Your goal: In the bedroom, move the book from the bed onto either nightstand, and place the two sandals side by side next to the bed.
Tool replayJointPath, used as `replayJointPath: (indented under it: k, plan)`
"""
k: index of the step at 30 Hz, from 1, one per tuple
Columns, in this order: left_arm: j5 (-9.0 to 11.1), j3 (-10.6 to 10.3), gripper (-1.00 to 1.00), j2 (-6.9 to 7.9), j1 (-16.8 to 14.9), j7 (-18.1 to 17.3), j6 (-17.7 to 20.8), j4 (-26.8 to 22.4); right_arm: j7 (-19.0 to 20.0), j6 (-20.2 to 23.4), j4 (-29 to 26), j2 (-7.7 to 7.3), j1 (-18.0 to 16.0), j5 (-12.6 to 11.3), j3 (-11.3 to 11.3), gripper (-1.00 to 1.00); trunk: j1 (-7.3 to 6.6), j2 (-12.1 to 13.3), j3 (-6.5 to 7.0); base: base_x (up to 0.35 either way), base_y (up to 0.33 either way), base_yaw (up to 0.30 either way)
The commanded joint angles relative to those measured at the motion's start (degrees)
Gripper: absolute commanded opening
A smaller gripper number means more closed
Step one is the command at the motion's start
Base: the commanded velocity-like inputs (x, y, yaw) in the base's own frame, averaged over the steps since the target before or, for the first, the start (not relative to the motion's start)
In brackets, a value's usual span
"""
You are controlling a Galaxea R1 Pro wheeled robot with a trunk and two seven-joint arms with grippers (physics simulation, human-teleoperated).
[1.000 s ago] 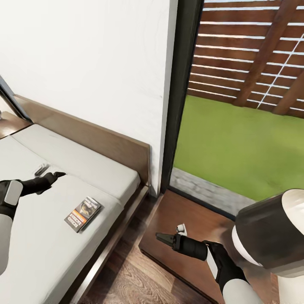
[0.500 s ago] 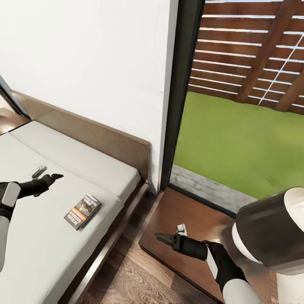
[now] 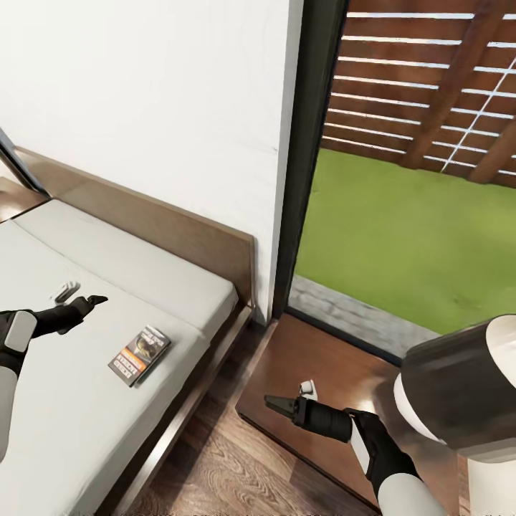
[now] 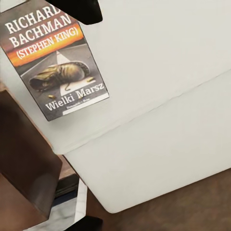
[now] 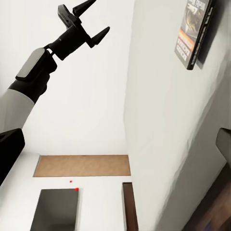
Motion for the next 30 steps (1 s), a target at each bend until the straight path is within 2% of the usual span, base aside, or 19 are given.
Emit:
replayJointPath:
  k: [1,17,27,30]
  plan:
    - [-0.1,0.3,1.00,-0.04,-0.1,-0.2,0.4,0.0,0.3,0.6,0.0,0.08,0.0,0.4,-0.4,1.00,0.00,0.0,-0.14,0.000,0.000,0.000]
    - [0.0,0.2,1.00,-0.80,-0.1,-0.2,0.4,0.0,0.3,0.6,-0.1,0.07,0.0,0.4,-0.4,1.00,0.00,0.0,-1.57,0.000,0.000,0.000]
    - [0.0,0.2,1.00,-1.14,-0.1,-0.2,0.4,0.0,0.3,0.6,-0.3,0.12,0.0,0.4,-0.3,1.00,0.00,0.0,-1.70,0.000,0.000,0.000]
    - [0.0,0.2,1.00,-1.43,-0.1,-0.2,0.4,0.0,0.3,0.6,-0.3,0.11,0.0,0.4,-0.3,1.00,0.66,-1.2,-2.24,0.000,0.000,0.000]
